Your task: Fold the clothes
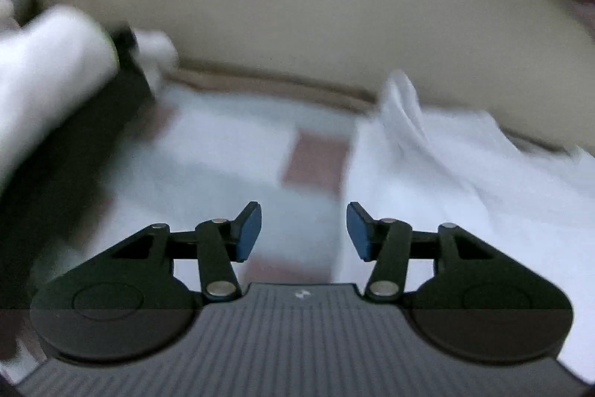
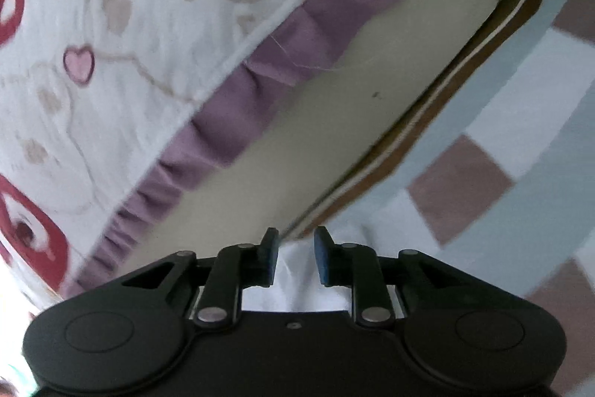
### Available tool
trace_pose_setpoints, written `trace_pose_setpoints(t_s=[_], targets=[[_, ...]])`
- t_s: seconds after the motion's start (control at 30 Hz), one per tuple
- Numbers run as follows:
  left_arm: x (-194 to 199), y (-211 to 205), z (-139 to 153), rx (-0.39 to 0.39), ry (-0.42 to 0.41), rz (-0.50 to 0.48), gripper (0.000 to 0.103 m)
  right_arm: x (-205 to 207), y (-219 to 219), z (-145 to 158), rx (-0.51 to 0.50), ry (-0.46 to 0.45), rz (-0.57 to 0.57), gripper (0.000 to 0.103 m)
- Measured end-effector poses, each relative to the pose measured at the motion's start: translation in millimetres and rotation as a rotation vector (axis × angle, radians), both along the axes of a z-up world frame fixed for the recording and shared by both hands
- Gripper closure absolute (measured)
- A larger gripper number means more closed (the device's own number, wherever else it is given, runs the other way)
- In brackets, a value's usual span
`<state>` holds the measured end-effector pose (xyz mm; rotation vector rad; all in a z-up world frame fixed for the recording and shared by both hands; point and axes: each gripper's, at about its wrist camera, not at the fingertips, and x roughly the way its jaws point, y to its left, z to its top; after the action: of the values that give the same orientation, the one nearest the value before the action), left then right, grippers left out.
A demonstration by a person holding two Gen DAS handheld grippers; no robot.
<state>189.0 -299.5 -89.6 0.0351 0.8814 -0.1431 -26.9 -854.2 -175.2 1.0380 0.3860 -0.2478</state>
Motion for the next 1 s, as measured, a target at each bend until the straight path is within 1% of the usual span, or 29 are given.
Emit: trace_pose_setpoints(t_s=[0.03,0.1,0.13,0.17,0.2,0.23,0.27,0.3,0.4,0.43,0.5,0.53,0.57,0.6,0.63,0.7,0.73,0.77,0.83,0.9,0.97,1.0], targets=[[-8.0,-1.1,-1.5,0.004,0.007,-0.041,0.053,-3.4,6.1,2.4,0.007,-0.020,0.020,0.067],[-24.1,-3.2,-4.4,0.011,0.021,-0.124,0.052,-10.2,18.4,7.3,0.021,-0.059,0.060,0.059],[-30.4,-3.1,-4.5,0.013,0.025,-0.147,0.050,-13.6,24.5,9.7,0.028,-0.078,0.080,0.059],[-36.8,-2.8,-4.7,0.015,0.029,-0.168,0.045,-17.0,30.6,12.1,0.035,-0.098,0.100,0.059],[-42.8,5.2,-8.5,0.002,0.035,-0.151,0.039,-21.2,40.5,18.8,0.001,-0.072,0.124,0.056],[-48.8,13.2,-12.4,-0.011,0.041,-0.133,0.037,-28.6,49.8,23.5,-0.033,-0.041,0.135,0.054],[-54.9,21.2,-16.1,-0.024,0.047,-0.115,0.036,-36.7,58.7,27.4,-0.064,-0.011,0.142,0.053],[-67.0,25.6,-16.1,-0.054,0.056,-0.093,0.036,-47.0,68.9,29.6,-0.080,0.023,0.153,0.050],[-80.8,52.4,-28.6,-0.169,0.083,-0.025,0.036,-71.8,88.7,38.1,-0.099,0.124,0.162,0.050],[-81.9,56.3,-30.6,-0.192,0.111,-0.002,0.036,-78.4,94.0,41.7,-0.124,0.153,0.144,0.050],[-75.9,57.5,-25.5,-0.179,0.160,-0.005,0.036,-90.1,102.7,46.1,-0.190,0.198,0.087,0.050],[-76.4,57.3,-22.7,-0.167,0.196,-0.012,0.036,-95.8,107.0,48.2,-0.223,0.220,0.057,0.050],[-76.8,57.1,-19.9,-0.156,0.233,-0.019,0.037,-98.6,110.1,47.7,-0.225,0.230,0.051,0.050],[-79.5,59.9,-19.1,-0.170,0.252,-0.033,0.037,-101.2,111.6,44.9,-0.209,0.239,0.055,0.050],[-83.4,64.1,-17.7,-0.194,0.253,-0.038,0.036,-103.9,112.7,41.8,-0.190,0.249,0.060,0.050],[-85.2,69.0,-21.7,-0.245,0.260,-0.030,0.036,-103.5,117.5,34.7,-0.185,0.289,0.085,0.050],[-83.5,68.6,-24.5,-0.248,0.249,-0.030,0.036,-103.0,120.1,31.1,-0.185,0.310,0.099,0.050],[-83.0,64.0,-24.7,-0.217,0.217,-0.038,0.036,-98.2,121.6,27.9,-0.199,0.333,0.110,0.050],[-81.9,55.0,-25.0,-0.154,0.153,-0.055,0.036,-84.9,123.4,24.6,-0.227,0.345,0.136,0.050],[-79.7,44.2,-24.1,-0.110,0.091,-0.093,0.035,-73.3,124.0,17.7,-0.252,0.356,0.167,0.050],[-78.6,38.7,-25.4,-0.138,0.035,-0.128,0.036,-67.6,126.7,9.9,-0.273,0.377,0.188,0.050],[-79.3,34.8,-27.3,-0.124,0.011,-0.139,0.043,-66.6,128.0,6.9,-0.280,0.374,0.200,0.050]])
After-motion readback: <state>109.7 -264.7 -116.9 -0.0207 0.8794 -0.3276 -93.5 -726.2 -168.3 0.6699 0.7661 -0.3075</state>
